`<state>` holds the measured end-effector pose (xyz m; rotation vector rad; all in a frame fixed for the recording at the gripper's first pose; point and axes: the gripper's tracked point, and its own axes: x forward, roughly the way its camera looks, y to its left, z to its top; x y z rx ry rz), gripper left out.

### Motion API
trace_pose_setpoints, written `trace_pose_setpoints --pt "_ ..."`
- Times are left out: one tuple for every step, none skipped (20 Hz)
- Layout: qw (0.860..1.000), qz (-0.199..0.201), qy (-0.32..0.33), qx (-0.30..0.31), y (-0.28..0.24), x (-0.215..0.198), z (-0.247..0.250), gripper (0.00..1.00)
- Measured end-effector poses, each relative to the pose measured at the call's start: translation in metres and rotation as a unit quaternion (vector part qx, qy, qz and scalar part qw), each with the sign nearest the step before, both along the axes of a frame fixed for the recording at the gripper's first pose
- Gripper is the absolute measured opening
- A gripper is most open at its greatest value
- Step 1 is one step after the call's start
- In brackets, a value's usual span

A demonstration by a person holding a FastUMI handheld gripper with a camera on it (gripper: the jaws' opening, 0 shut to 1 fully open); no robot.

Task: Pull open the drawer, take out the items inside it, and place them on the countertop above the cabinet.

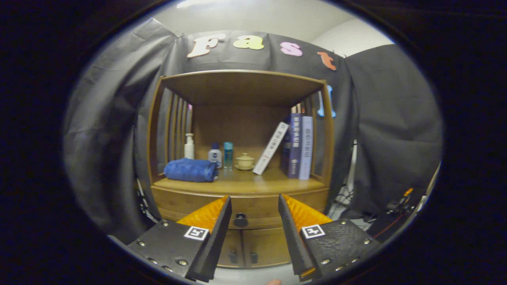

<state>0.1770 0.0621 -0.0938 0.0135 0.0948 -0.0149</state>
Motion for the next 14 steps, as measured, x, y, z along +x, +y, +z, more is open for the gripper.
trace_pose_setpoints --pt "1.0 0.008 0.01 0.008 0.004 0.011 -0.009 0.71" --pt "1.0 0.013 0.025 0.01 0.007 0.023 -0.023 0.71" --pt "0.999 0.016 0.037 0.008 0.009 0.034 -0.034 0.71" --pt "0.999 0.02 0.048 0.006 0.011 0.044 -0.045 0.71" --pt "0.998 0.021 0.056 0.008 0.013 0.053 -0.055 0.71" --pt "0.997 0.023 0.075 0.012 0.013 0.063 -0.069 0.71" --pt "0.996 0.022 0.09 0.014 0.012 0.071 -0.084 0.71" --pt "0.994 0.021 0.104 0.014 0.011 0.079 -0.096 0.71" --pt "0.993 0.017 0.12 0.014 0.009 0.086 -0.108 0.71" --pt "0.991 0.016 0.133 0.018 0.008 0.092 -0.122 0.71" --pt "0.99 0.018 0.141 0.024 0.009 0.099 -0.129 0.71" --pt "0.988 0.017 0.149 0.029 0.007 0.105 -0.136 0.71" --pt "0.987 0.015 0.157 0.031 0.005 0.11 -0.144 0.71" --pt "0.986 0.013 0.165 0.03 0.003 0.112 -0.15 0.71"
